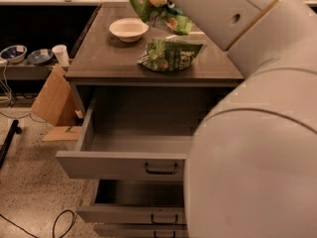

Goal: Pick green rice chip bag from top drawer and place on counter

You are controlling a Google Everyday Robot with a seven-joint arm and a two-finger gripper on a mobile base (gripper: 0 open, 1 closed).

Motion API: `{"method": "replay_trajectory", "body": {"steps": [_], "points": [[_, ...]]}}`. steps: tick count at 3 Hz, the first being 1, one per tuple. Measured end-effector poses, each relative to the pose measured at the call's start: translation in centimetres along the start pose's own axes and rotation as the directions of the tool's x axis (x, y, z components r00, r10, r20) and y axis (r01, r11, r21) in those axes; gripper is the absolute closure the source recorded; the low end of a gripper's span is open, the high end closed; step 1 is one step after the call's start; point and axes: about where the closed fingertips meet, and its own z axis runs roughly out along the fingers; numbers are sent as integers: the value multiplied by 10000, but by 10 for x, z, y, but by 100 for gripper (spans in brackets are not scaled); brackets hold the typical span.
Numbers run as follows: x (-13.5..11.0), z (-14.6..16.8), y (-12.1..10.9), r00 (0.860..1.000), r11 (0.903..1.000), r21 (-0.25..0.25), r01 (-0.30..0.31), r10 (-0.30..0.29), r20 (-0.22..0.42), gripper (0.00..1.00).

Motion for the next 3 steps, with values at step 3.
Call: {"method": "replay_trajectory", "body": {"steps": [3], "points": [[22,41,-25,9974,9995,-188,255,-267,-662,100]]}}
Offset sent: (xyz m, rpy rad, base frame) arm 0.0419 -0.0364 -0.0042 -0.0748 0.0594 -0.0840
